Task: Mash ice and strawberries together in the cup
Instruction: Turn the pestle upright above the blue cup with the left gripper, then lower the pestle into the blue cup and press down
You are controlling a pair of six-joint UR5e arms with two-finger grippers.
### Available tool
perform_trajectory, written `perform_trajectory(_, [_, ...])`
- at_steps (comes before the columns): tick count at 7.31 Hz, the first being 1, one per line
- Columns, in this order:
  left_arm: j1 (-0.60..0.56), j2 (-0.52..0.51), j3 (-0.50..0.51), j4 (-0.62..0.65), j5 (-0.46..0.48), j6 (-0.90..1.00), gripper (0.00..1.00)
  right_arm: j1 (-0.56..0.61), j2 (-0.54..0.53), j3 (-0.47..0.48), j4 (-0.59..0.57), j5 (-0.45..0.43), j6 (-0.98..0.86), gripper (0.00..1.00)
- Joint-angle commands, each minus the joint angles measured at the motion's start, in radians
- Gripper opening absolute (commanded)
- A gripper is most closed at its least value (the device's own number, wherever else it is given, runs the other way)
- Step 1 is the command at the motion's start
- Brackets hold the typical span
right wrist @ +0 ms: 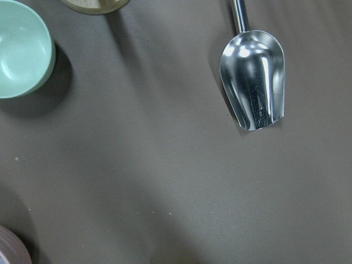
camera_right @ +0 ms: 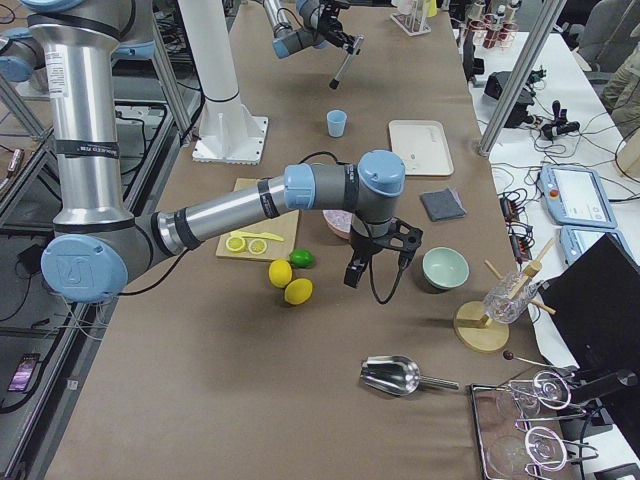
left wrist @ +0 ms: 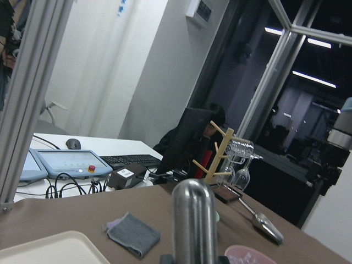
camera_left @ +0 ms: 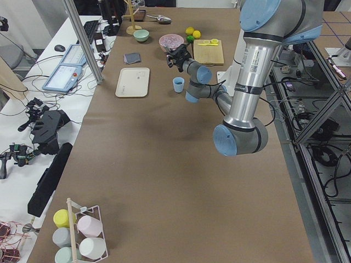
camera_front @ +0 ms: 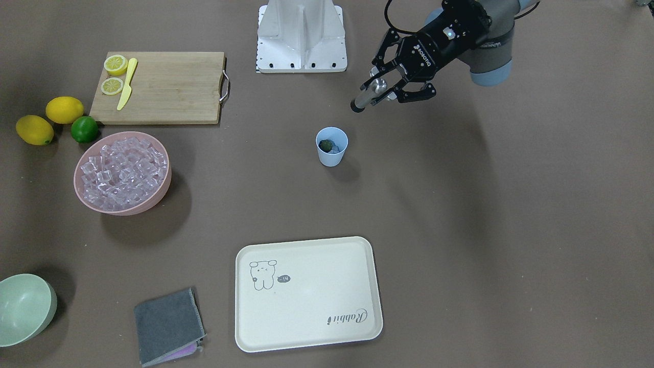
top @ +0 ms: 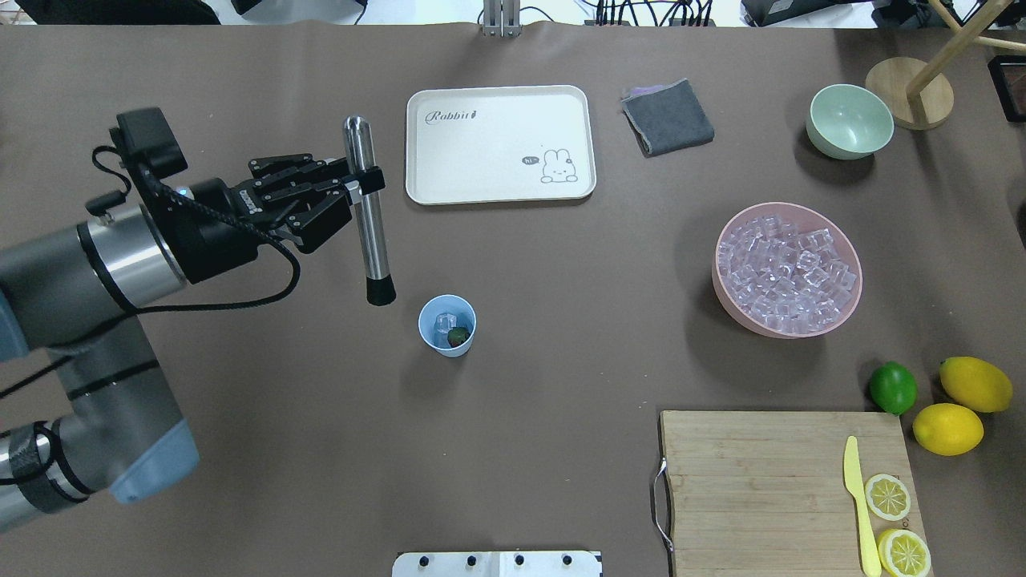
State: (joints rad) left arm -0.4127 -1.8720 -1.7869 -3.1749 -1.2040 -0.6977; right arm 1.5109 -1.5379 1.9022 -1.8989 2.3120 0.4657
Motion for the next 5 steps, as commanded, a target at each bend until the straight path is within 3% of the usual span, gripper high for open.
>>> perform_trajectory(1, [0.066, -0.035, 0.020, -0.017, 0.186, 0.151, 0.00, 0.000, 0.001, -0.003, 0.000, 0.000, 0.001, 1.00])
perform_trajectory(2, [0.066, -0.035, 0.020, -0.017, 0.195, 0.203, 0.00, 0.000, 0.002, -0.005, 0.000, 0.000, 0.005, 1.00])
perform_trajectory(5, [0.161, -0.085, 0.095, -0.017, 0.400, 0.315, 0.00, 0.002, 0.001, -0.006, 0.000, 0.004, 0.008, 1.00])
